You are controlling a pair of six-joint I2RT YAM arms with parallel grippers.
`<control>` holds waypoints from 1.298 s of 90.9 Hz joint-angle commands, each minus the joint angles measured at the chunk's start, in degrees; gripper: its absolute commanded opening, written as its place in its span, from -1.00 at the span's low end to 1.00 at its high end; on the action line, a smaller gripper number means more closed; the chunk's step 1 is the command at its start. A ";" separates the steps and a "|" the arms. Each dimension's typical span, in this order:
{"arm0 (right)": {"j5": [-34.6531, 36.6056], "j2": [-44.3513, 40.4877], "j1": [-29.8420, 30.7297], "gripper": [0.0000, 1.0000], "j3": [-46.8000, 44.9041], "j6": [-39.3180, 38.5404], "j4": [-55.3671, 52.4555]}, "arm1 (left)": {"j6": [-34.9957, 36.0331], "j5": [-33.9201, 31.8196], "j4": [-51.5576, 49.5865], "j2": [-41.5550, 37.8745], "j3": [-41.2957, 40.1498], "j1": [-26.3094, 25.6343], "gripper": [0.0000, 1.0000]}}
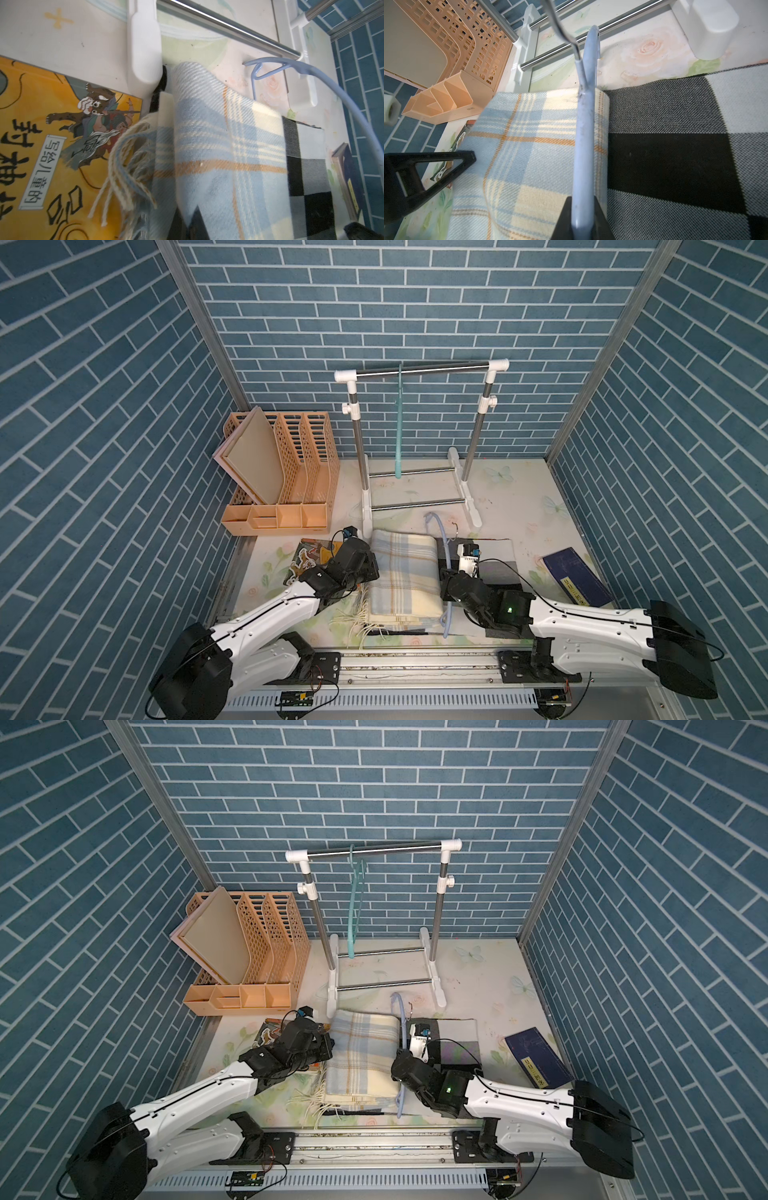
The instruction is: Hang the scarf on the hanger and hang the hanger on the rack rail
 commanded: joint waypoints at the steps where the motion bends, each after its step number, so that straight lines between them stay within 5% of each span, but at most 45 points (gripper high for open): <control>1: -1.69 1.43 -0.28 -1.00 1.29 0.02 -0.25 | 0.20 -2.19 -0.84 0.85 -0.58 1.01 -1.00; 35: -1.49 2.60 -0.28 -1.00 1.14 1.29 -2.78 | 0.40 -1.71 2.80 7.11 -3.73 1.34 -1.00; 49: -1.85 2.27 -0.21 -0.56 1.01 1.32 -3.72 | 0.34 -1.34 3.56 7.30 -3.94 1.33 -1.00; 62: -2.36 1.47 -0.23 -0.40 0.43 1.27 -3.79 | 0.24 -1.28 3.40 6.56 -3.79 1.38 -1.00; 118: -3.57 -3.43 -0.07 -0.34 -0.50 4.14 -11.58 | -0.20 -1.13 3.65 5.85 -3.57 1.36 -1.00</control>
